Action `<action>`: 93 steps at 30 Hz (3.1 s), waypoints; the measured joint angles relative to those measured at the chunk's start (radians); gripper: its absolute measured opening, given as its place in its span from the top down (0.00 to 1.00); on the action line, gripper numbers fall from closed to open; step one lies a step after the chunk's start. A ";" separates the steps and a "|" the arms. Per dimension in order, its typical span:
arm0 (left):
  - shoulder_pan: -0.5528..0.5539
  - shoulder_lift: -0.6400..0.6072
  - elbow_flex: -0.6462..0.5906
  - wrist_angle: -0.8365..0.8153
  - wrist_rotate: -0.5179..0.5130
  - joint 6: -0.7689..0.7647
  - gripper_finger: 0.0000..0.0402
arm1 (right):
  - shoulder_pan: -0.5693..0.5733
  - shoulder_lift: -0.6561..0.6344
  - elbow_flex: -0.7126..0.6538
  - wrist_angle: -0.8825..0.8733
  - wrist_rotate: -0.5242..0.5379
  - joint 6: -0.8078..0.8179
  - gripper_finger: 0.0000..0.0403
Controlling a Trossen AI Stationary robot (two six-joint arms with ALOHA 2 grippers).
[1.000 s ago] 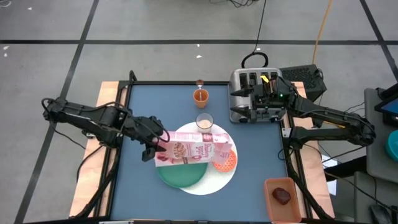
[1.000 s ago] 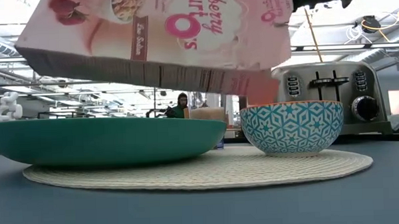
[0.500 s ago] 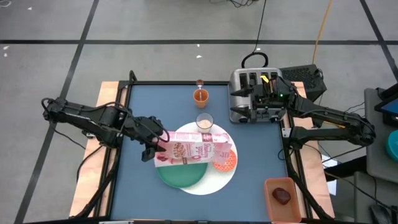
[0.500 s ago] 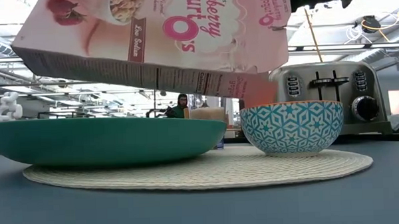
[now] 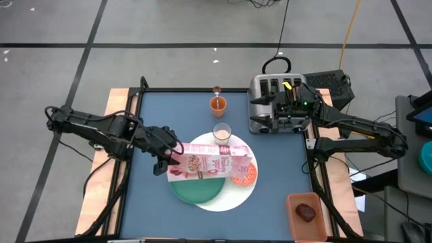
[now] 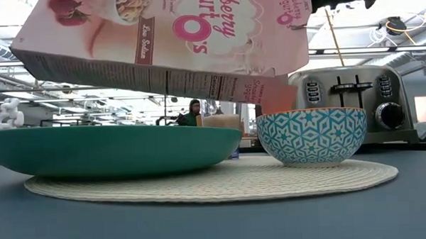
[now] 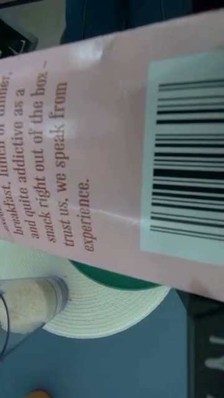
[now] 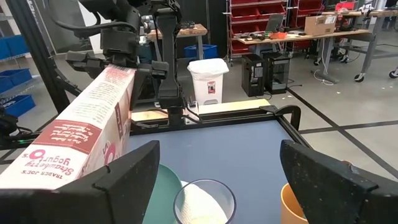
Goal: Arrange a breakfast setting
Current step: Pour the cereals from the cereal box into the orange bowl
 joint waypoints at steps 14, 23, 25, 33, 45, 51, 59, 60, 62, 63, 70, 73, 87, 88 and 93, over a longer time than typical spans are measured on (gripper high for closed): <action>0.000 0.010 0.059 -0.021 -0.004 0.033 0.42 | 0.000 0.000 0.000 0.000 0.000 0.000 0.19; 0.000 0.060 0.058 -0.046 -0.008 0.030 0.42 | 0.000 0.000 0.000 0.000 0.000 0.000 0.19; 0.000 0.056 0.058 -0.046 -0.008 0.030 0.42 | 0.000 0.000 0.000 0.000 0.000 0.000 0.19; 0.000 0.051 0.058 -0.046 -0.009 0.055 0.42 | 0.000 0.000 0.000 0.000 0.000 0.000 0.19; 0.000 0.053 0.143 -0.067 -0.010 0.080 0.42 | 0.000 0.000 0.000 0.000 0.000 0.000 0.19; 0.005 0.086 0.141 -0.126 -0.009 0.065 0.42 | 0.000 0.000 0.000 0.000 0.000 0.000 0.19; 0.016 0.086 0.166 -0.104 -0.011 0.075 0.42 | 0.000 0.000 0.000 0.000 0.000 0.000 0.19; 0.016 0.086 0.166 -0.110 -0.011 0.075 0.42 | 0.000 0.000 0.000 0.000 0.000 0.000 0.19; 0.017 0.098 0.167 -0.126 -0.007 0.072 0.42 | 0.000 0.000 0.000 0.000 0.000 0.000 0.19; 0.019 0.108 0.167 -0.131 0.000 0.067 0.42 | 0.000 0.000 0.000 0.000 0.000 0.000 0.19; 0.022 0.109 0.168 -0.119 0.000 0.065 0.42 | 0.000 0.000 0.000 0.000 0.000 -0.018 0.19; 0.031 0.113 0.167 -0.148 0.035 0.059 0.42 | 0.000 0.000 0.000 0.000 0.000 -0.018 0.19; 0.038 0.112 0.191 -0.162 0.027 0.041 0.42 | 0.000 0.000 0.000 0.000 0.000 -0.018 0.19; 0.039 0.112 0.204 -0.176 0.024 0.041 0.42 | 0.000 0.000 0.000 0.000 0.000 -0.018 0.19; 0.038 0.111 0.207 -0.176 0.003 0.058 0.42 | 0.000 0.000 0.000 0.000 0.000 -0.018 0.19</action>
